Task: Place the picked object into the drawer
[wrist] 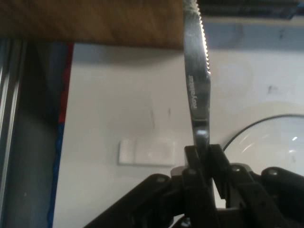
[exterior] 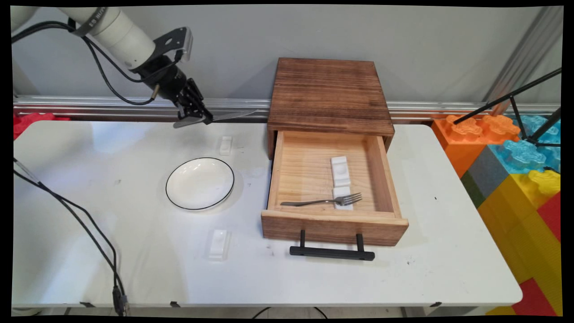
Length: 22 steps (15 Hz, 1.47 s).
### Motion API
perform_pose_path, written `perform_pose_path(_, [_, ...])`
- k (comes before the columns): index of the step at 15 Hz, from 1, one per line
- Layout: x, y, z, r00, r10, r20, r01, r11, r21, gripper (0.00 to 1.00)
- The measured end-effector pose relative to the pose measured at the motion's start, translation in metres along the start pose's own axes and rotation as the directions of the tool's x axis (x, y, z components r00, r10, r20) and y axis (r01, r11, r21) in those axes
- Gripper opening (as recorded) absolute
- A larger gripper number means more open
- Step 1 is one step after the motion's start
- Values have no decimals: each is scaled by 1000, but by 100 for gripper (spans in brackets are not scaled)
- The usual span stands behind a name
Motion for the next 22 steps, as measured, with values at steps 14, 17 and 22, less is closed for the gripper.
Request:
perform_pose_path(14, [120,67,18,994,64,-88,-68,997,-39,0])
perform_pose_path(17, [150,71,33,991,76,-113,-81,996,-36,0])
perform_pose_path(22, [195,76,55,985,99,-138,-105,994,-35,0])
